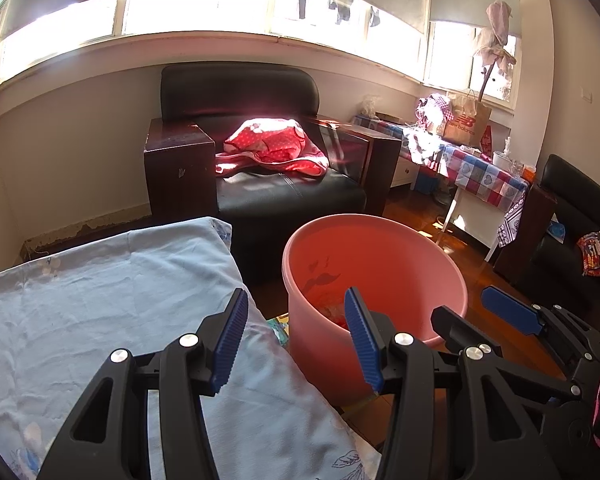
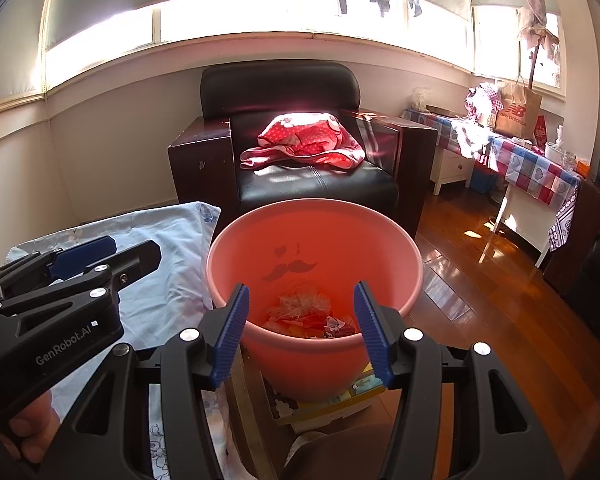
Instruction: Collect trash
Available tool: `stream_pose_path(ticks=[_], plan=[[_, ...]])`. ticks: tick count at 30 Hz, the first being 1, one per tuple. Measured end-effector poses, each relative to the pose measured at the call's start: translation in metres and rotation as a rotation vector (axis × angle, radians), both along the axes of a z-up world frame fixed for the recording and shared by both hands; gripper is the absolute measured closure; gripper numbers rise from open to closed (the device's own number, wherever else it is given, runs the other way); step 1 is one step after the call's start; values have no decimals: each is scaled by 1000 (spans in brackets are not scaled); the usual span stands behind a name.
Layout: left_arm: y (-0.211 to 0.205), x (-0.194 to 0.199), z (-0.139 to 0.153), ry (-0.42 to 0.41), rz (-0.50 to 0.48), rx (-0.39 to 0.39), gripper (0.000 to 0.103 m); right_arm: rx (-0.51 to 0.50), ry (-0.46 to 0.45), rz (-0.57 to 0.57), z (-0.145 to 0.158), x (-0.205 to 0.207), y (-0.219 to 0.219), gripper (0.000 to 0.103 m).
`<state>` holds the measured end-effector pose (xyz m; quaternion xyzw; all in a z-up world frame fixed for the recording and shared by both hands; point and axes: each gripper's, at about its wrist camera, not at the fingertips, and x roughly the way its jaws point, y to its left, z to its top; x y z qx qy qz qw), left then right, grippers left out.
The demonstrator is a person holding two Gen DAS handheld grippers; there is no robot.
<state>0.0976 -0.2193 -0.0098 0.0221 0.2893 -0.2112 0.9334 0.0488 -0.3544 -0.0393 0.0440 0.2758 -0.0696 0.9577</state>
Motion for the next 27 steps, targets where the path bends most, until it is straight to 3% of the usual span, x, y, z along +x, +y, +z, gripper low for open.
stream_pose_path(ticks=[27], plan=[[2,-1,1,0,-1,-1,53,-3,1,1,0,1,1,48]])
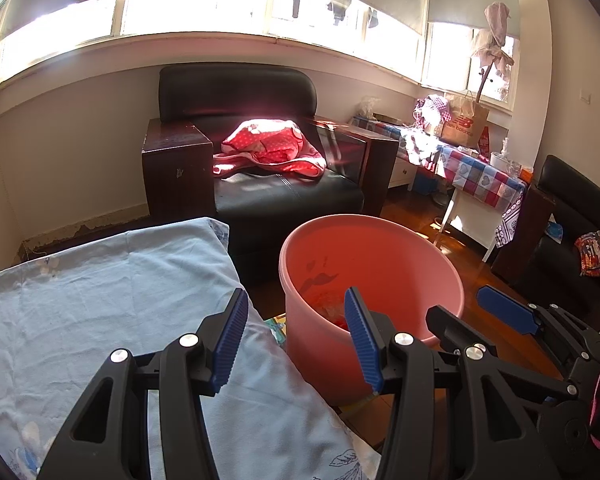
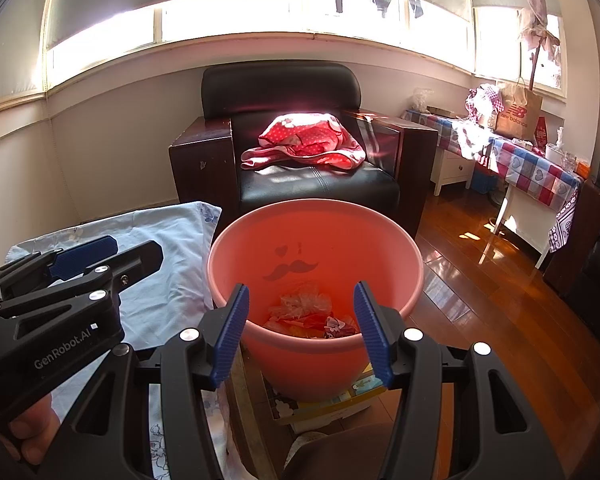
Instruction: Collect trash
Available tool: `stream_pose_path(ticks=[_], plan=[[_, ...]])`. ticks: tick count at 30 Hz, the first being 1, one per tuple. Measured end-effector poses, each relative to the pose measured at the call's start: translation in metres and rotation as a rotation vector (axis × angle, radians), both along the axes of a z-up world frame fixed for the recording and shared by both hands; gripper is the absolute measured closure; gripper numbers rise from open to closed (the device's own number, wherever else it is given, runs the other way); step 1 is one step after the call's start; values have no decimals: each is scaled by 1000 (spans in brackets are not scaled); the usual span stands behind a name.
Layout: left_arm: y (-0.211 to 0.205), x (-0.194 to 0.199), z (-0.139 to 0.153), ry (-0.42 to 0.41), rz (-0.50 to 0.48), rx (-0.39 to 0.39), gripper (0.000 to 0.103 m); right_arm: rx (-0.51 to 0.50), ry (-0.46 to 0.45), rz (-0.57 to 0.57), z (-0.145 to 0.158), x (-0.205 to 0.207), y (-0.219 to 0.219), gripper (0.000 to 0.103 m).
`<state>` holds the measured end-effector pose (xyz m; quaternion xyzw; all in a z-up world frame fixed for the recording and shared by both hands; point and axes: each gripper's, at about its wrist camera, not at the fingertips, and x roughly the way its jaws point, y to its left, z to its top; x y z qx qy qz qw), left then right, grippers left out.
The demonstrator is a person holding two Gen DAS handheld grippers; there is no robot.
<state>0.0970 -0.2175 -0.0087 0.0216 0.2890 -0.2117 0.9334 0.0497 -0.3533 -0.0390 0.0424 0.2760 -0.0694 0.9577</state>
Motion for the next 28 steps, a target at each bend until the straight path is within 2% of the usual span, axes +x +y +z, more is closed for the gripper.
stream_pose_path(ticks=[28], plan=[[-1,-7,4,-5,-2,-3,53,-6,-1,5,1,-1,-1,48]])
